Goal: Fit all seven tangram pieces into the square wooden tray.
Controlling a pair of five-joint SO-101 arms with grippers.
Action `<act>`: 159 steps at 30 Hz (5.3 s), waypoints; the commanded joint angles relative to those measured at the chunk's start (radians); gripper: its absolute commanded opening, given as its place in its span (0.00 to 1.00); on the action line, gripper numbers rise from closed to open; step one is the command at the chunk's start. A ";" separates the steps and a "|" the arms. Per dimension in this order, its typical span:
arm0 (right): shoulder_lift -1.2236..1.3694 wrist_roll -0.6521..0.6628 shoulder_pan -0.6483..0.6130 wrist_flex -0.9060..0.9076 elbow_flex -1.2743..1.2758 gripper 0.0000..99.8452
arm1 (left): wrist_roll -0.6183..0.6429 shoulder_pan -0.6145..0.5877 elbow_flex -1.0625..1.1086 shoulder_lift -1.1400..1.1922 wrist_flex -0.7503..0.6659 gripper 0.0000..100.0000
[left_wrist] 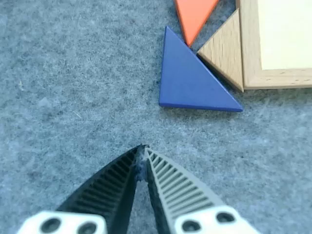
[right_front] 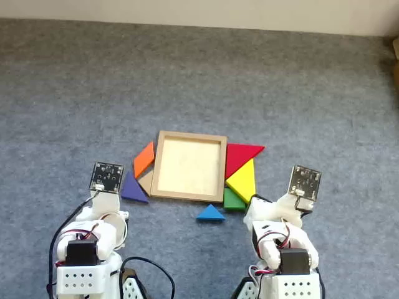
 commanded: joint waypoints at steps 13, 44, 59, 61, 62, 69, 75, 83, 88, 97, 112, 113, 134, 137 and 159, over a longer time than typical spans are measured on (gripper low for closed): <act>-0.005 0.011 0.012 0.010 0.137 0.00 | 0.005 0.018 0.019 -0.051 0.006 0.00; -0.005 0.009 0.013 0.010 0.137 0.00 | 0.005 0.018 0.019 -0.051 0.006 0.00; -0.015 0.011 0.067 0.008 0.105 0.00 | 0.005 0.018 0.019 -0.051 0.006 0.00; -0.015 0.011 0.071 0.002 0.077 0.00 | 0.005 0.018 0.019 -0.051 0.006 0.00; -0.015 0.011 0.073 0.001 0.065 0.00 | 0.005 0.018 0.019 -0.051 0.006 0.00; -0.015 0.012 0.142 0.007 -0.084 0.00 | 0.005 0.018 0.019 -0.051 0.006 0.00; -0.002 0.008 0.162 0.061 -0.312 0.00 | 0.005 0.018 0.019 -0.051 0.006 0.00; 0.205 0.005 0.159 0.182 -0.662 0.00 | 0.005 0.018 0.019 -0.051 0.006 0.00; 0.562 0.005 0.157 0.193 -0.878 0.01 | 0.005 0.018 0.019 -0.051 0.006 0.00; 0.955 0.003 0.012 0.173 -1.038 0.01 | 0.005 0.018 0.019 -0.051 0.006 0.00; 1.313 -0.290 -0.137 -0.119 -1.043 0.34 | 0.005 0.018 0.019 -0.051 0.006 0.00; 1.326 -0.298 -0.145 -0.143 -1.043 0.34 | 0.005 0.018 0.019 -0.051 0.006 0.00; 1.819 -0.414 -0.228 -0.269 -1.345 0.34 | 0.005 0.018 0.019 -0.051 0.006 0.00; 1.886 -0.414 -0.225 -0.269 -1.386 0.34 | 0.005 0.018 0.019 -0.051 0.006 0.00; 2.135 -0.382 -0.133 -0.196 -1.512 0.34 | 0.005 0.018 0.019 -0.051 0.006 0.00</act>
